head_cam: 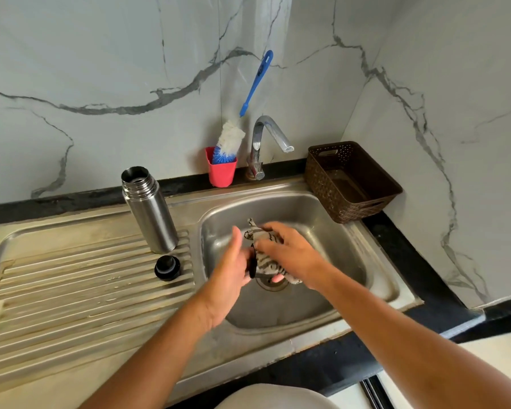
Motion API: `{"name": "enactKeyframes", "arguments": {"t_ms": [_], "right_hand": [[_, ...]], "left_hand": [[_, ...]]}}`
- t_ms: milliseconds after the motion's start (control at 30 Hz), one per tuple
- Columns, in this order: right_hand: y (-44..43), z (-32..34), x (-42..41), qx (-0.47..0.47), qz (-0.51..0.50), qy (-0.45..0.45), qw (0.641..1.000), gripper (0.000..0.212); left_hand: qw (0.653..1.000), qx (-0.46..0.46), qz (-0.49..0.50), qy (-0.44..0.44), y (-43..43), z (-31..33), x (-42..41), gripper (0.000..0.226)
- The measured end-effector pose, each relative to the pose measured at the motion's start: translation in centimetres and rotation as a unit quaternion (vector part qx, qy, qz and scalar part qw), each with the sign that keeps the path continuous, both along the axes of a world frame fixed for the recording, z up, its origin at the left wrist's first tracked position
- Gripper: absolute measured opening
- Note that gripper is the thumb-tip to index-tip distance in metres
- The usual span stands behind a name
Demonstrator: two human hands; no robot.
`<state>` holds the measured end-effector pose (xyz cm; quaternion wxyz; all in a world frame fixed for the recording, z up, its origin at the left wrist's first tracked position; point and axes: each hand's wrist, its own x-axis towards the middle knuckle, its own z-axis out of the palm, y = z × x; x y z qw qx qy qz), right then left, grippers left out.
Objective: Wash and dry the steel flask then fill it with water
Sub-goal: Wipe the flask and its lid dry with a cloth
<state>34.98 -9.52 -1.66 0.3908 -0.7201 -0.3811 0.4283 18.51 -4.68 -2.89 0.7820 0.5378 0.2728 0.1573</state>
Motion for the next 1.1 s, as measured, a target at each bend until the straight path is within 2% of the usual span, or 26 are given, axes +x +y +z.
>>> {"name": "enactKeyframes", "arguments": {"t_ms": [33, 67, 100, 133, 200, 233, 300, 367, 433, 467, 500, 533, 567, 600, 633, 700, 767, 800, 867, 933, 967, 1033, 1100], "right_hand": [[-0.4, -0.8, -0.3, 0.061, 0.032, -0.124, 0.99, 0.041], [-0.9, -1.7, -0.8, 0.113, 0.076, -0.232, 0.963, 0.05], [-1.4, -2.5, -1.3, 0.148, 0.114, -0.3, 0.935, 0.055], [-1.8, -3.2, -1.8, 0.161, 0.131, -0.328, 0.922, 0.056], [-2.3, -3.9, -2.8, 0.135, 0.115, -0.322, 0.93, 0.047], [-2.1, -3.4, -3.0, 0.095, 0.085, -0.275, 0.953, 0.039], [-0.5, -1.7, -2.0, -0.043, 0.009, -0.07, 0.997, 0.026], [0.5, 0.3, -0.3, -0.185, -0.012, 0.12, 0.975, 0.033], [0.6, 1.1, 0.6, -0.192, -0.024, 0.167, 0.967, 0.034], [0.6, 0.8, 0.7, -0.148, -0.032, 0.135, 0.979, 0.029], [0.4, 0.0, 0.6, -0.077, -0.023, 0.052, 0.995, 0.026], [-0.2, -0.9, 0.3, 0.005, 0.009, -0.075, 0.997, 0.028], [-0.8, -1.8, -0.4, 0.074, 0.057, -0.205, 0.974, 0.037], [-1.6, -2.7, -1.2, 0.121, 0.097, -0.295, 0.943, 0.046], [-2.2, -3.6, -1.9, 0.145, 0.117, -0.34, 0.922, 0.052], [-2.8, -4.8, -2.8, 0.143, 0.11, -0.349, 0.92, 0.054], [-2.5, -4.6, -3.3, 0.107, 0.08, -0.302, 0.944, 0.046], [-1.9, -3.6, -3.2, 0.074, 0.051, -0.245, 0.965, 0.037], [-0.2, -1.0, -1.9, 0.001, -0.029, -0.032, 0.999, 0.016], [0.8, 0.9, -0.4, -0.083, -0.086, 0.195, 0.974, 0.019], [1.0, 1.4, 0.2, -0.095, -0.098, 0.271, 0.953, 0.024], [1.5, 1.1, 0.2, -0.079, -0.148, 0.348, 0.922, 0.036], [1.9, -0.5, -1.3, -0.028, -0.207, 0.357, 0.91, 0.041]], "left_hand": [[0.996, -0.09, 0.002, -0.011, 0.7, 0.2, -0.1, 0.096], [0.986, -0.164, 0.009, -0.026, 1.3, 0.5, -0.2, 0.106], [0.978, -0.205, 0.01, -0.042, 1.6, 0.7, -0.2, 0.112], [0.977, -0.207, 0.005, -0.045, 1.7, 0.7, -0.1, 0.115], [0.986, -0.164, 0.006, -0.012, 0.8, 0.4, 0.3, 0.113], [0.992, -0.125, 0.013, 0.01, 0.2, 0.2, 0.5, 0.109], [0.999, -0.041, 0.014, 0.027, -0.9, -0.3, 0.7, 0.099], [0.999, 0.041, 0.005, 0.023, -1.6, -0.3, 0.8, 0.085], [0.997, 0.064, -0.022, 0.024, -1.4, 0.1, 0.9, 0.071], [0.998, 0.052, -0.032, 0.024, -0.9, 0.4, 1.0, 0.072], [0.999, 0.026, -0.029, 0.022, -0.2, 0.5, 1.0, 0.079], [0.999, -0.03, -0.023, 0.02, 0.6, 0.5, 1.0, 0.091], [0.995, -0.102, -0.015, 0.013, 1.2, 0.5, 0.9, 0.104], [0.988, -0.154, -0.005, -0.001, 1.6, 0.7, 0.8, 0.112], [0.986, -0.166, 0.007, -0.009, 1.6, 0.6, 0.8, 0.115], [0.989, -0.14, 0.036, 0.0, 0.9, 0.2, 1.2, 0.113], [0.994, -0.087, 0.06, 0.022, -0.2, -0.2, 1.6, 0.11], [0.995, -0.066, 0.067, 0.022, -0.7, -0.6, 1.8, 0.109], [0.997, -0.027, 0.066, -0.003, -1.0, -0.9, 1.9, 0.107], [0.996, -0.01, 0.074, -0.04, -1.0, -0.7, 1.9, 0.104], [0.995, -0.013, 0.08, -0.057, -0.9, -0.4, 2.0, 0.105], [0.992, -0.027, 0.089, -0.087, -0.9, 0.2, 2.5, 0.107], [0.986, -0.05, 0.114, -0.108, -0.6, 0.2, 2.8, 0.106]]}}
